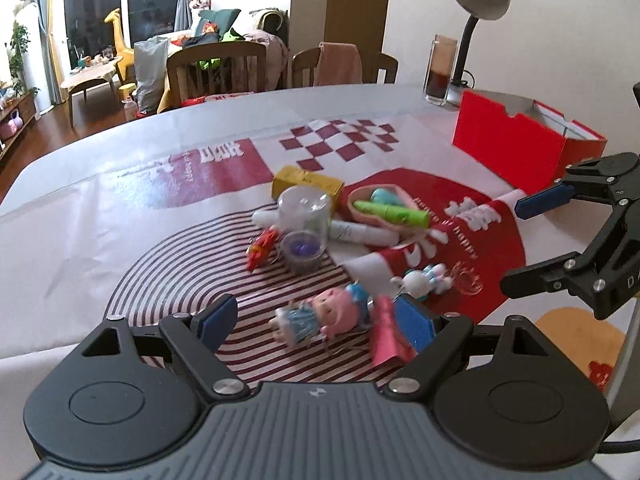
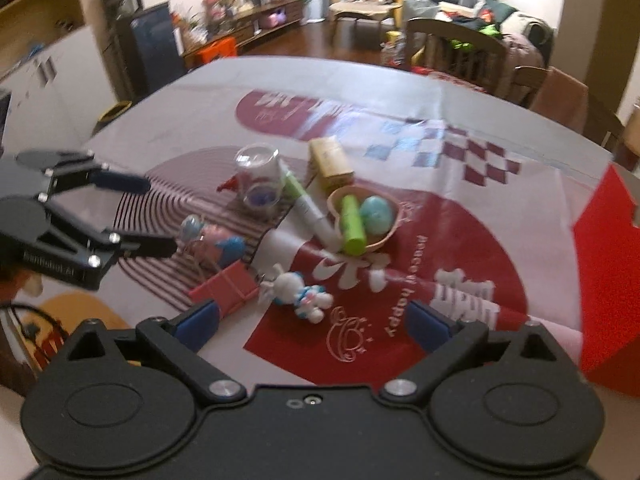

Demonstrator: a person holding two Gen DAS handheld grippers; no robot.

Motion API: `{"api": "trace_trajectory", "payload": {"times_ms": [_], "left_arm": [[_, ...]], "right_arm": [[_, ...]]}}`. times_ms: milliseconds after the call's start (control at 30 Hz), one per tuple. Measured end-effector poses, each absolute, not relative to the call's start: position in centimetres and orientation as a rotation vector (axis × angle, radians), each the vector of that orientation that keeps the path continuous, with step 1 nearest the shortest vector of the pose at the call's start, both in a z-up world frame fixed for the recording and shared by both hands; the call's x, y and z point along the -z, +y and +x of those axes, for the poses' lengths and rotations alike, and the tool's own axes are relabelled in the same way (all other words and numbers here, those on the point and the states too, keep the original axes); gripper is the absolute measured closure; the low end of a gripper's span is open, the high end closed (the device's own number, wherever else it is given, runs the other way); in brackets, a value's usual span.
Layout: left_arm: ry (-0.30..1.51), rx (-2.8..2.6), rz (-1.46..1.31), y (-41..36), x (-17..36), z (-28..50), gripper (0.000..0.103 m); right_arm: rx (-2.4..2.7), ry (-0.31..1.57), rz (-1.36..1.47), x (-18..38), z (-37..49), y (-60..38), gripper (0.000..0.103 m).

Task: Organize rigid objects
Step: 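Grasp the pink doll figure with left tool while right tool grasps the white rabbit keychain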

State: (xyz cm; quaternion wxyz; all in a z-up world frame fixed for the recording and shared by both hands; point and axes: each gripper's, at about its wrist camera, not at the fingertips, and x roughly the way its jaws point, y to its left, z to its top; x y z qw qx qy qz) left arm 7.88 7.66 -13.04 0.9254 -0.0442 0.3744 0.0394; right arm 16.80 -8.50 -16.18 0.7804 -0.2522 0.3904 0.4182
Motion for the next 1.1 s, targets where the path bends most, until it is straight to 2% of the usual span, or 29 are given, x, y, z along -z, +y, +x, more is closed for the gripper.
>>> {"api": "trace_trajectory", "payload": {"times_ms": [333,400,900,1100], "left_arm": [[0.812,-0.058,-0.01,9.0,15.9,8.5,0.017],[0.815,-0.038,0.018,8.7,16.3,8.9,0.017],[0.811,0.081,0.172,7.1,17.2,11.6,0.017],[0.816,0.101,0.168,7.1,17.4,12.0,0.022]], "right_arm": [[-0.953,0.844,-0.709,19.6,16.9,-5.9,0.021],[-0.957,0.83,-0.748,20.2,17.0,-5.4,0.028],[-1.076,0.794,-0.864,21.6,17.8,-3.1,0.056],[-1.117,0.804,-0.877,21.5,18.0,-2.8,0.065]]}}
